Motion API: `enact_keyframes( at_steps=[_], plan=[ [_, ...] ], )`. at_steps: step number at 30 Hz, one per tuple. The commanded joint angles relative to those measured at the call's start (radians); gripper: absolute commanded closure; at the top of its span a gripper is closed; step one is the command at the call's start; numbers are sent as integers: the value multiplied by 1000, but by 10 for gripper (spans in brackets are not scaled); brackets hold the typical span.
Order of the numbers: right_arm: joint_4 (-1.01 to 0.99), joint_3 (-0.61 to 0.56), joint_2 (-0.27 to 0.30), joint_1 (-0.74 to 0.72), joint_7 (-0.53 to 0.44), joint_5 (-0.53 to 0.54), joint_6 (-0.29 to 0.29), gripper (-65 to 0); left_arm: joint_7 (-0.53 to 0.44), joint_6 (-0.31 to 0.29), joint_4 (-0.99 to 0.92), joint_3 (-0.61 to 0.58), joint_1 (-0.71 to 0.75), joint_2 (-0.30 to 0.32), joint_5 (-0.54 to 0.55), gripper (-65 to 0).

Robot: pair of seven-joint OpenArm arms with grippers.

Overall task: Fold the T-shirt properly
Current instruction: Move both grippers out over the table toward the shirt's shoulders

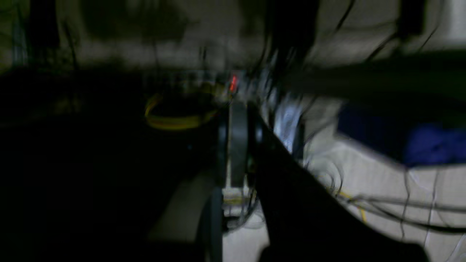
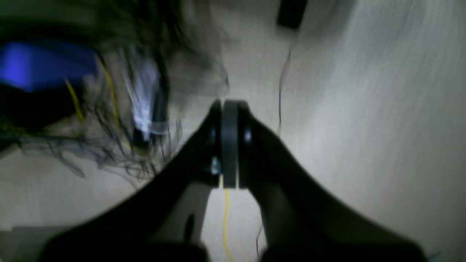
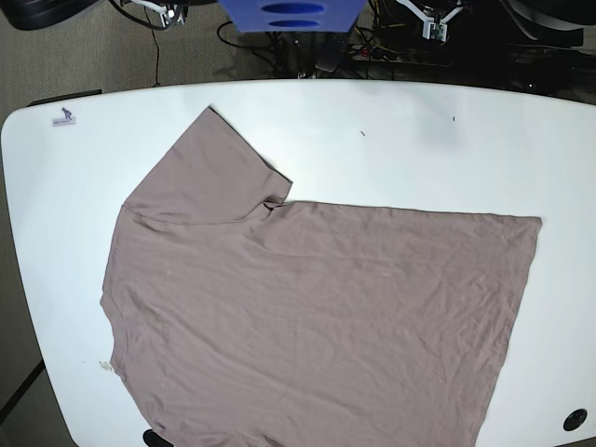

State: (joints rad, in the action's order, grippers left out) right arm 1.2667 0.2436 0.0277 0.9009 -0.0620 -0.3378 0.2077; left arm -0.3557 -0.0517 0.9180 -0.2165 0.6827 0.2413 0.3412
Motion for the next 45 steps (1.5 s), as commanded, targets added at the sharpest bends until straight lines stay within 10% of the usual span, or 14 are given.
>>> enact_keyframes(
  at_steps=[1, 34, 45],
  plan=[
    [40, 1, 4, 33, 2, 1, -3, -1, -8, 4, 43, 10, 41, 14, 5, -3],
    [646, 79, 18, 224, 232, 125, 24, 0, -14, 18, 778, 240, 405, 34, -133, 0],
    [707, 108, 17, 117, 235, 188, 124, 0, 0, 15, 914, 360, 418, -8, -166, 0]
  ],
)
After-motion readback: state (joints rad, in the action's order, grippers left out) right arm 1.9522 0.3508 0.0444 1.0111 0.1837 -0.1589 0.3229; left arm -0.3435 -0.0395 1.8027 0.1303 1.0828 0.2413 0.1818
